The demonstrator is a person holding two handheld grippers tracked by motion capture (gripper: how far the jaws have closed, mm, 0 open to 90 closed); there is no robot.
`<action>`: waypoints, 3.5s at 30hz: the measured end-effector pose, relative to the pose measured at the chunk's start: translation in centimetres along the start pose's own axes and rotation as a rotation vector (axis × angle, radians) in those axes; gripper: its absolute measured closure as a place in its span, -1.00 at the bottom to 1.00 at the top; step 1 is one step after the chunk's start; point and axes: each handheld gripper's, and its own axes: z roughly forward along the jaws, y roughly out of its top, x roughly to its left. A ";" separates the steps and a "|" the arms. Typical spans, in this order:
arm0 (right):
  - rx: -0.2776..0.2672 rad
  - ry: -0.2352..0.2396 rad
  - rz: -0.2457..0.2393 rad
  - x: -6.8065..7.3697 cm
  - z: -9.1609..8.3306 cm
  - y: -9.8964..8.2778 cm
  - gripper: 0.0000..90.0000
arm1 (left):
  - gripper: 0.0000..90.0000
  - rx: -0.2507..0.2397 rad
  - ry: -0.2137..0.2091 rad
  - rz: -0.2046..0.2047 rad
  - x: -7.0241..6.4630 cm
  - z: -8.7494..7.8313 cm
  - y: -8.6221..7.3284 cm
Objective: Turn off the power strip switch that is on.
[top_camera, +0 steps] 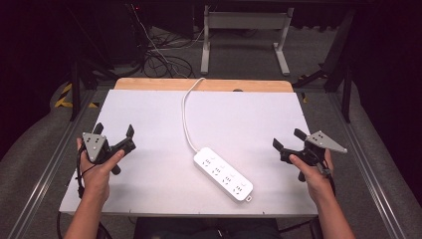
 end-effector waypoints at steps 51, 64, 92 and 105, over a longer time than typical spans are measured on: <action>-0.026 0.172 -0.102 1.2 0.0 3.3 1.00 | -0.89 0.005 -0.018 -0.003 0.1 0.0 0.1; 0.093 0.343 -0.187 4.9 3.4 4.3 1.00 | -0.89 0.006 -0.017 -0.002 0.1 0.0 0.0; 0.385 0.583 -0.372 13.5 11.3 1.2 1.00 | -0.89 0.013 -0.005 -0.001 0.4 -0.4 -0.1; 0.434 0.565 -0.388 14.0 12.2 0.3 1.00 | -0.88 0.015 -0.008 0.002 0.4 -0.3 -0.1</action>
